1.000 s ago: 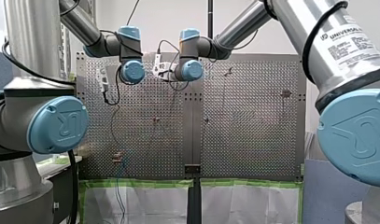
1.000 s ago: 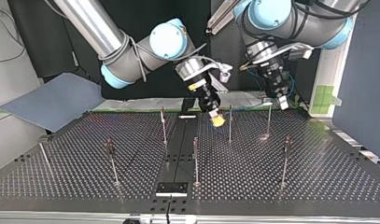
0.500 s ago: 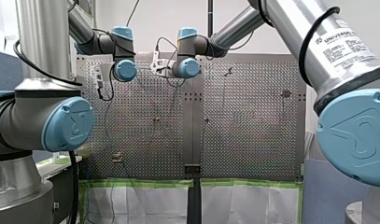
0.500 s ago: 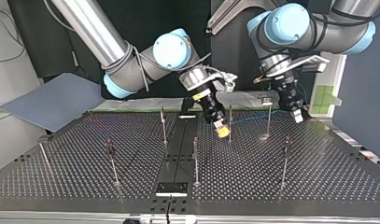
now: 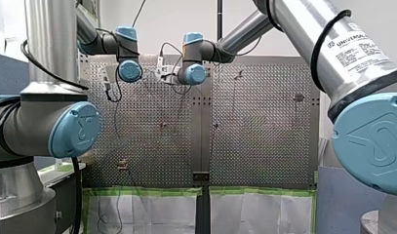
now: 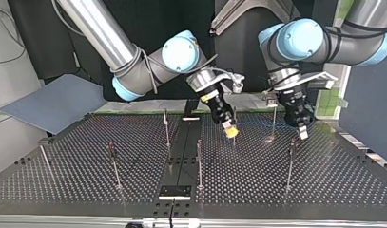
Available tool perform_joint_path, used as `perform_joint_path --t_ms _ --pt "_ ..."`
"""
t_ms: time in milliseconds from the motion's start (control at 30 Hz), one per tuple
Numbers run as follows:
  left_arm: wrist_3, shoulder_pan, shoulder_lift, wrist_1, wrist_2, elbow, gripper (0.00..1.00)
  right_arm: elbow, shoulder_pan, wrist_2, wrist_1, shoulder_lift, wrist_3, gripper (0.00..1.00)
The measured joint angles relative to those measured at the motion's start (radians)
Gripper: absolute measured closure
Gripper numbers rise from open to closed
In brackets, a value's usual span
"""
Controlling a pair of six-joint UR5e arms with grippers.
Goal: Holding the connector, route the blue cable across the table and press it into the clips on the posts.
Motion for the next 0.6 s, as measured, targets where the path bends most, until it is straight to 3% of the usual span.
perform_joint_path --t_ms 400,600 --pt "-0.006 0.045 -0.026 0.022 0.015 0.010 1.00 -0.062 -0.003 -0.004 0.023 0.027 0.001 1.00" --pt "-0.008 0.069 -0.026 0.054 0.050 0.017 1.00 -0.082 -0.004 -0.004 0.032 0.057 0.001 1.00"
